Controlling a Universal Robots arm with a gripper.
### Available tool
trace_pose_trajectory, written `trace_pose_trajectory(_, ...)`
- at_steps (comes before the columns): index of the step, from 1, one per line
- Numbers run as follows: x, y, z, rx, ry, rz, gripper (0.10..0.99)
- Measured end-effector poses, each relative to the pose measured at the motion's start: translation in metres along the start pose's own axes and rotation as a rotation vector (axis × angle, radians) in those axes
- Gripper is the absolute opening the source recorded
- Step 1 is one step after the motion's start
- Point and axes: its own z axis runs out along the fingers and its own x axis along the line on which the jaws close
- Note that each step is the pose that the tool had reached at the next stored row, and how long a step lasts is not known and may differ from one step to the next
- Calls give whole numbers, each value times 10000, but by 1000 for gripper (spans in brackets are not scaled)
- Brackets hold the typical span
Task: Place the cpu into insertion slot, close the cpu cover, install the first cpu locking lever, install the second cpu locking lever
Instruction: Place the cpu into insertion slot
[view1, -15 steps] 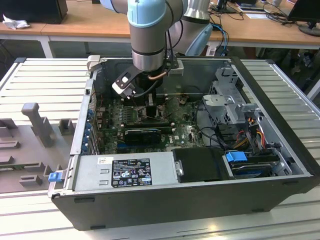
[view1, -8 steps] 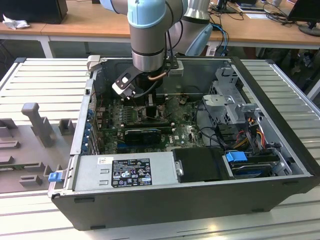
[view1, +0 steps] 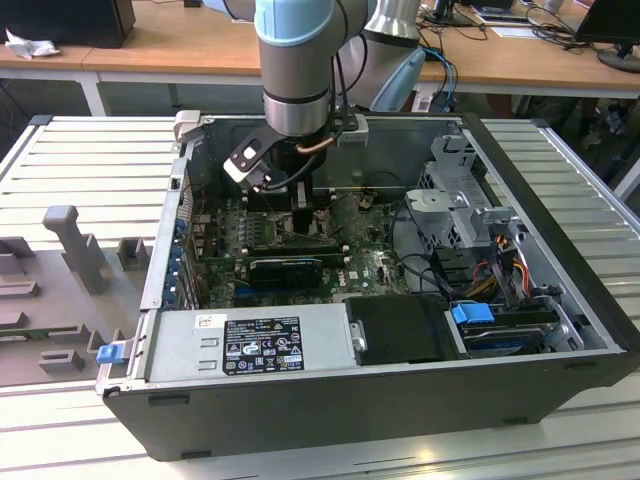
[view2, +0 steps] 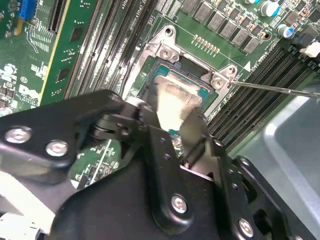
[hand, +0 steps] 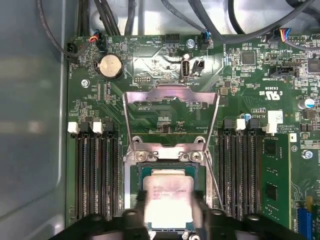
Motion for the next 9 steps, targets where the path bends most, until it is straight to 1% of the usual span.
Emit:
trace_pose_trajectory(3,0,1,-7,0,-22,-1,286)
trace_pose_trajectory(4,0,1,-13,1,-24,-1,106)
trace_pose_trajectory(9,1,5,-76,1,-27,0,106)
